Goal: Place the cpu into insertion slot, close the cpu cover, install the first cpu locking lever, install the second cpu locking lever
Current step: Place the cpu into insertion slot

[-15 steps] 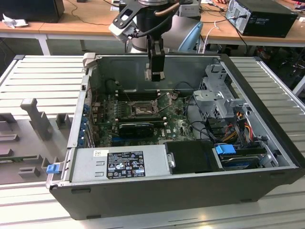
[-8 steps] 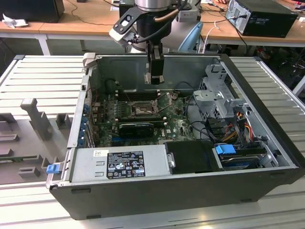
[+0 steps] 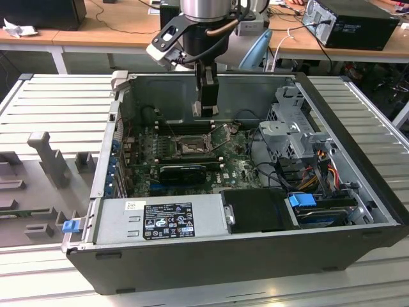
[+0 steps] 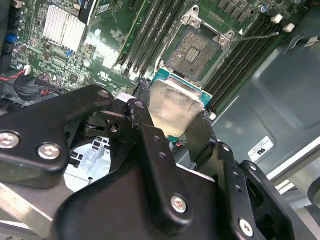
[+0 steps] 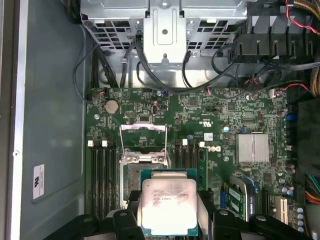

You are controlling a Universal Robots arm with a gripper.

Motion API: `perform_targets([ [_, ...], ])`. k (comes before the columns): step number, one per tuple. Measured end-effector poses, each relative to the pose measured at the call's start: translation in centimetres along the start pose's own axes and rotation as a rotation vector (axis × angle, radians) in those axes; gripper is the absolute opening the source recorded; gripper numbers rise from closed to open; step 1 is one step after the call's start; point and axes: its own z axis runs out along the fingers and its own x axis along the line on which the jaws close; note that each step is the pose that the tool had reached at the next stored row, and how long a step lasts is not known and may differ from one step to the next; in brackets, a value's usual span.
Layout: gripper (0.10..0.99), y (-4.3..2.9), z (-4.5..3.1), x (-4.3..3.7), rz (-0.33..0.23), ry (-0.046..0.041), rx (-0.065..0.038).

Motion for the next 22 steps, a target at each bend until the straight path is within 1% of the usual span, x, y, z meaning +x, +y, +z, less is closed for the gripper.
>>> perform_targets([
  [4,0.529,-0.19,0.70,-0.01,0.000,0.0000,0.000],
  [8,0.529,-0.54,1.61,-0.01,0.000,0.0000,0.000],
  [9,0.529,-0.57,1.91,-0.01,0.010,-0.0007,0.000],
  [10,0.529,-0.60,2.13,-0.01,0.031,-0.0023,0.000],
  [12,0.529,-0.71,2.49,-0.01,0.042,-0.0032,-0.001],
  [16,0.529,-0.81,2.91,-0.02,0.043,-0.0032,-0.001],
  [17,0.529,-0.94,3.26,-0.03,0.042,-0.0032,-0.001],
  [22,0.529,-1.16,4.29,-0.05,0.034,-0.0026,-0.001],
])
